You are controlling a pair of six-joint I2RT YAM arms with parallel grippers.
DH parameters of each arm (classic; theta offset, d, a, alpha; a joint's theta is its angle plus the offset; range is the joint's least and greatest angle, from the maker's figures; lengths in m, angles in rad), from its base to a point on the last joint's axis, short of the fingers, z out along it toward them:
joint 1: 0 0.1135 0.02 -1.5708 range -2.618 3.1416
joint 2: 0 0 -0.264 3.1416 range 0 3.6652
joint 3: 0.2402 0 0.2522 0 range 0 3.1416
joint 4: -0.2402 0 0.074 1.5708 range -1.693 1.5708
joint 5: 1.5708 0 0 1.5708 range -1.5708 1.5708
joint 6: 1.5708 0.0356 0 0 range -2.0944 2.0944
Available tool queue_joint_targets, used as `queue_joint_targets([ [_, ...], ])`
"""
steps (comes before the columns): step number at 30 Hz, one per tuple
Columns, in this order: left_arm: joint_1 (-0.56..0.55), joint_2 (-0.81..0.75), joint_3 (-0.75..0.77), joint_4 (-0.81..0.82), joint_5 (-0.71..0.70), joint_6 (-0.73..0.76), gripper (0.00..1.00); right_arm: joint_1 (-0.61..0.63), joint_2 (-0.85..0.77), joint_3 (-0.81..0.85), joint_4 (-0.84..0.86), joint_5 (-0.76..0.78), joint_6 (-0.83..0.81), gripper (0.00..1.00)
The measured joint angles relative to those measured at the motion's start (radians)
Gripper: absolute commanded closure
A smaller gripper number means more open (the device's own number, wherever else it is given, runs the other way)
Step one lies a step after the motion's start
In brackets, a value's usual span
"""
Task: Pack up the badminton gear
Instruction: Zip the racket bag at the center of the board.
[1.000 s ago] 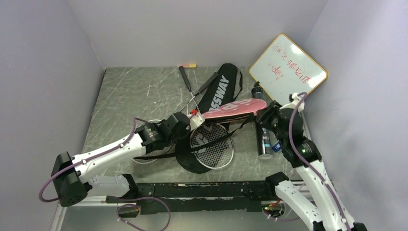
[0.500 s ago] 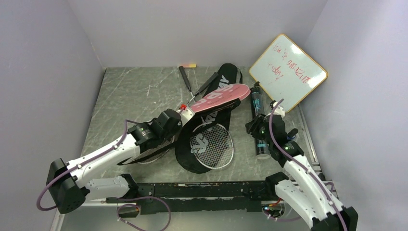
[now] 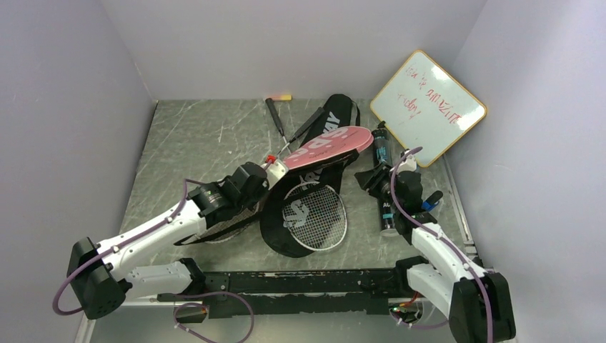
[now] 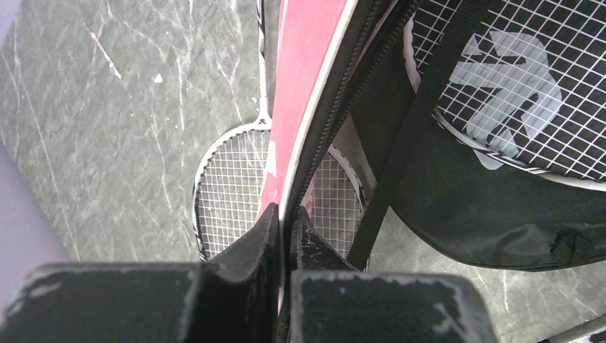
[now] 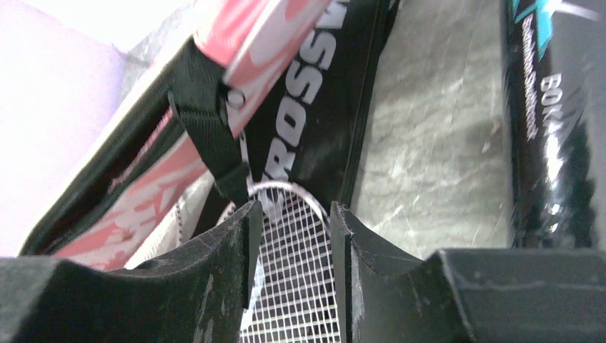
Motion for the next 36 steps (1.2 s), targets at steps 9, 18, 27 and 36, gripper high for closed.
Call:
queue_joint_targets([
  [9, 0.013, -0.024, 0.000, -0.006, 0.035, -0.011, 0.95, -0.124, 0.157, 0.006, 0.217, -0.113, 0.003, 0.63],
  [18, 0.021, -0.026, 0.000, -0.007, 0.076, -0.012, 0.95, -0.141, 0.185, 0.001, 0.415, -0.251, -0.006, 0.63],
  [27, 0.029, -0.026, 0.000, -0.007, 0.103, -0.012, 0.95, -0.141, 0.160, -0.008, 0.445, -0.293, -0.041, 0.60],
  [36, 0.031, -0.026, 0.000, -0.007, 0.108, -0.011, 0.95, -0.141, 0.195, 0.008, 0.453, -0.301, -0.048, 0.57],
])
